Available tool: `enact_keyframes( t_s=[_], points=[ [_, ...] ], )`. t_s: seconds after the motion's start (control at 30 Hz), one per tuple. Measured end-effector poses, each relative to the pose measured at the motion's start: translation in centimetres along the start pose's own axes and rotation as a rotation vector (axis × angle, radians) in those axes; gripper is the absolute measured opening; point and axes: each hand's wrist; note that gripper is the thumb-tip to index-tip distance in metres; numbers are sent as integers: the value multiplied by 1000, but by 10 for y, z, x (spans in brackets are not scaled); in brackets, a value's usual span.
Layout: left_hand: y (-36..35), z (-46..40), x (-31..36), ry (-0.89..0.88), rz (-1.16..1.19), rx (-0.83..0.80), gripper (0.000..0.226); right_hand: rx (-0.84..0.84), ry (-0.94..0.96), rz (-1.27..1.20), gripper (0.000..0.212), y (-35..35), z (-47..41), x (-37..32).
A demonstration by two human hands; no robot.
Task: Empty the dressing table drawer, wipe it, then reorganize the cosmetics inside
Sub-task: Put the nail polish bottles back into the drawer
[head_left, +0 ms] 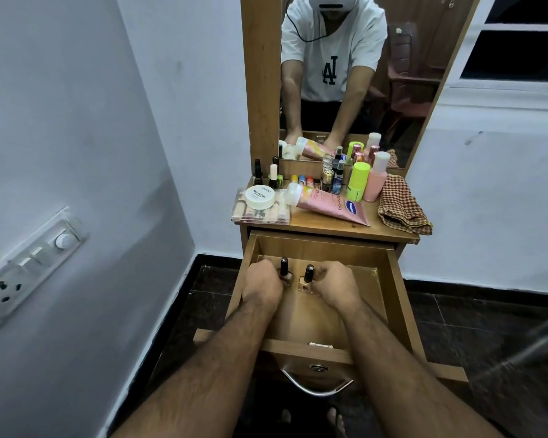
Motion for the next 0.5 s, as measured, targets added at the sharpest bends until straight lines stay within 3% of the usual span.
enact_keyframes(
  t_s=[0.2, 0.43, 0.5],
  points=[
    [-4, -16, 4, 14, 35, 15, 26, -10, 55, -54, 13, -8, -21, -14],
    [-3, -38, 8, 77, 99, 71, 19, 30, 84, -94, 33, -15, -51, -26],
    [-5, -39, 9, 97, 139, 66, 20, 53, 82, -125, 26, -20, -58, -28]
  ],
)
Point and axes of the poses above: each hand's wrist, its own z-axis away from the middle knuckle, its own y-axis out of the back of the hand, x = y × z, and after that the axes turned 14 degrees about -x, right-handed
